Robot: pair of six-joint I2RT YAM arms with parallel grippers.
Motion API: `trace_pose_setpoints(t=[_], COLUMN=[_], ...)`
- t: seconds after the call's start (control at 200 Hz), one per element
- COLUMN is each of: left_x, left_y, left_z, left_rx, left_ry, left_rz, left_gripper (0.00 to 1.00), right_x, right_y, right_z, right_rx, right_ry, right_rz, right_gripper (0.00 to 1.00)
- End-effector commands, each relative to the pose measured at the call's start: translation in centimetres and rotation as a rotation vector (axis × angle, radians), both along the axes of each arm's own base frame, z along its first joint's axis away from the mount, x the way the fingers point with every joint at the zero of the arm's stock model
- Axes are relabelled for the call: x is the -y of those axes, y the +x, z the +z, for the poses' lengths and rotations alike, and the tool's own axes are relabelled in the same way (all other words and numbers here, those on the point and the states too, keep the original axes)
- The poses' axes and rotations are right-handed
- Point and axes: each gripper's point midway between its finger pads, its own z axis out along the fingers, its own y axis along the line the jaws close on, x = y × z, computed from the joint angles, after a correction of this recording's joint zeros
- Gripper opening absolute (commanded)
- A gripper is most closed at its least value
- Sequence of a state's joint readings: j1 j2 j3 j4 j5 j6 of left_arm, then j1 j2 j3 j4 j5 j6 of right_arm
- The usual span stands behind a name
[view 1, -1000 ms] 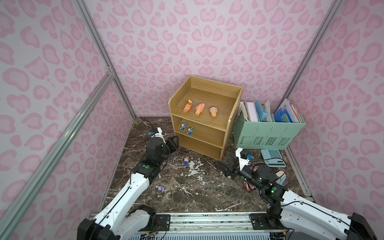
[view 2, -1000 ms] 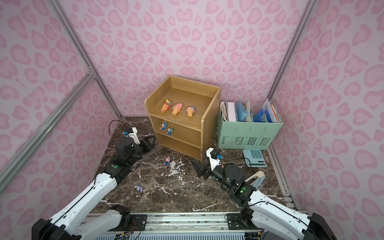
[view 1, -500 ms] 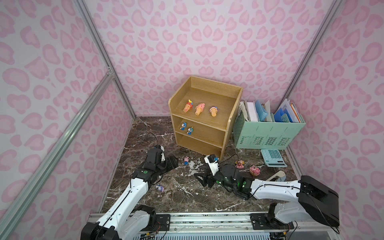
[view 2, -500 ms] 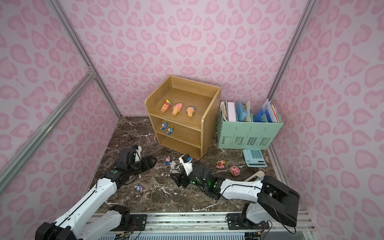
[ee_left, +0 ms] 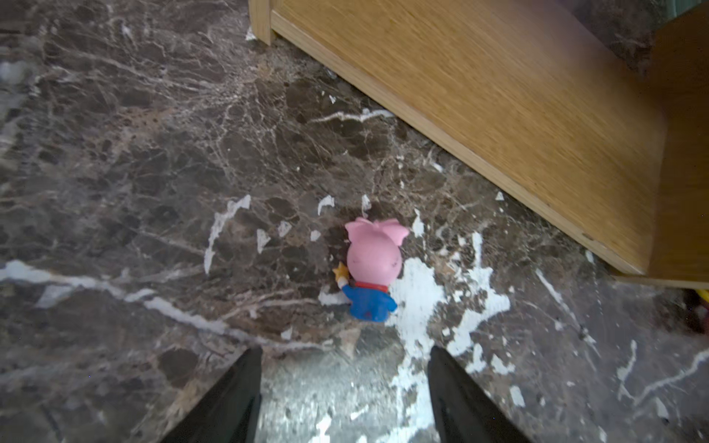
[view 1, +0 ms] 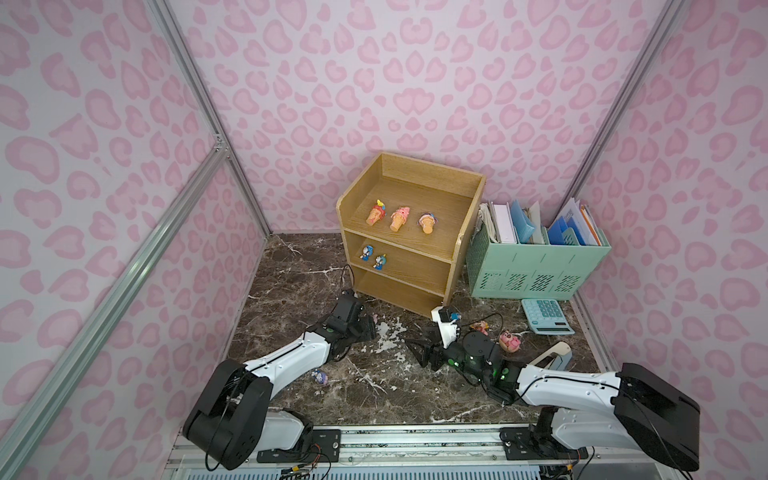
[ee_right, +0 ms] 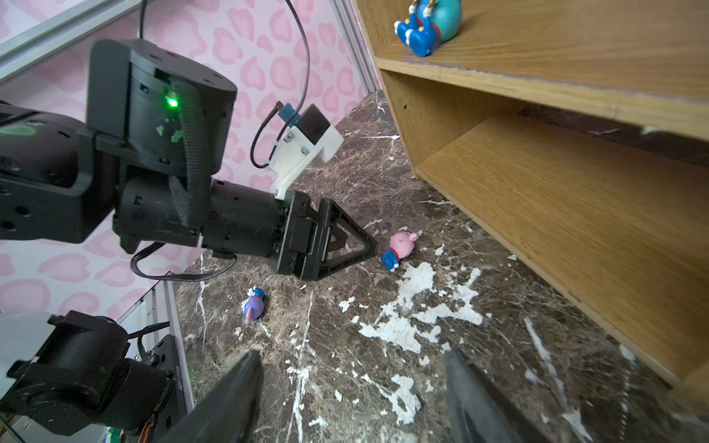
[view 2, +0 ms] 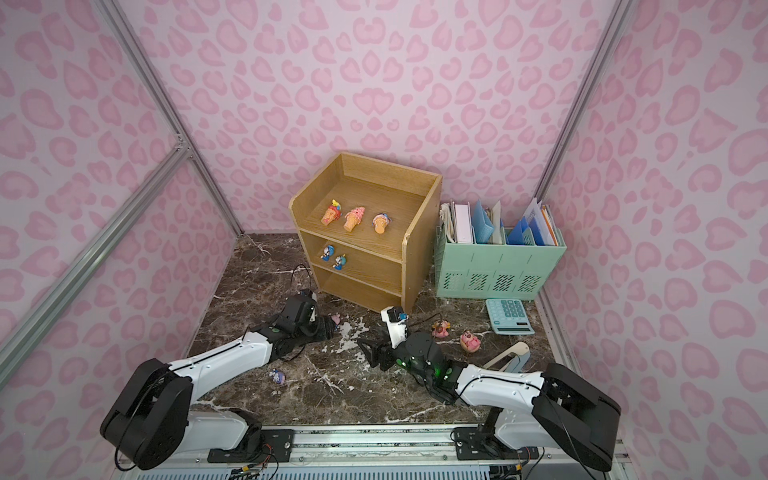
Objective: Organize plastic toys on shelves
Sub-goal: Pick up the plastic toy at the center of the board.
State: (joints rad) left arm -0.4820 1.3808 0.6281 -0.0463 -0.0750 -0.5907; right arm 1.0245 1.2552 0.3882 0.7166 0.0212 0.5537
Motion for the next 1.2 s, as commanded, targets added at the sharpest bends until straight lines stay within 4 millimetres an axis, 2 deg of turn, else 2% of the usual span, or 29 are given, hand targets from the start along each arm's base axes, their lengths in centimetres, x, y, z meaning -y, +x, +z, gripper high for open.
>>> trace_pose_setpoints(t=[0.0,0.245,0.455,0.61,0.655,0.72,0.79,0.895,1.005,1.1,1.195], left_x=[0.3,1.7,2.0,2.0,2.0,2.0,2.1,2.6,4.0,6.6,9.7], left_y=[2.6,3.2,2.7,2.4,2.4,2.4,2.2,1.6,-0.6,-3.6,-7.3], left_z=[1.1,-1.1,-3.1,-4.4,-4.5,-4.4,-4.2,-2.3,0.6,4.9,10.2], left_rx=[0.117,0.076,0.026,-0.009,-0.012,-0.012,-0.012,0.02,0.053,0.116,0.195], left_ry=[0.011,0.005,0.012,0.025,0.027,0.029,0.028,-0.007,-0.102,-0.276,-0.528], left_rz=[0.019,-0.005,-0.014,-0.018,-0.02,-0.024,-0.035,-0.082,-0.209,-0.381,-0.594], left_gripper=[0.69,0.63,0.47,0.41,0.38,0.26,0.24,0.21,0.21,0.21,0.21], right_x=[0.1,0.6,0.9,1.0,1.0,1.0,1.1,1.5,2.7,4.5,5.9], right_y=[0.1,0.3,0.3,0.3,0.3,0.3,0.2,-0.1,-0.7,-1.1,-2.1], right_z=[1.0,0.8,0.8,0.9,1.0,1.0,1.1,1.8,3.7,5.9,8.4], right_rx=[0.016,0.014,0.014,0.015,0.016,0.017,0.021,0.057,0.155,0.265,0.384], right_ry=[0.041,0.046,0.046,0.048,0.048,0.046,0.045,0.049,0.053,0.059,0.094], right_rz=[-0.001,-0.006,-0.013,-0.012,-0.012,-0.012,-0.01,-0.001,0.001,0.01,0.094], right_gripper=[0.76,0.76,0.76,0.76,0.76,0.76,0.76,0.76,0.76,0.76,0.77])
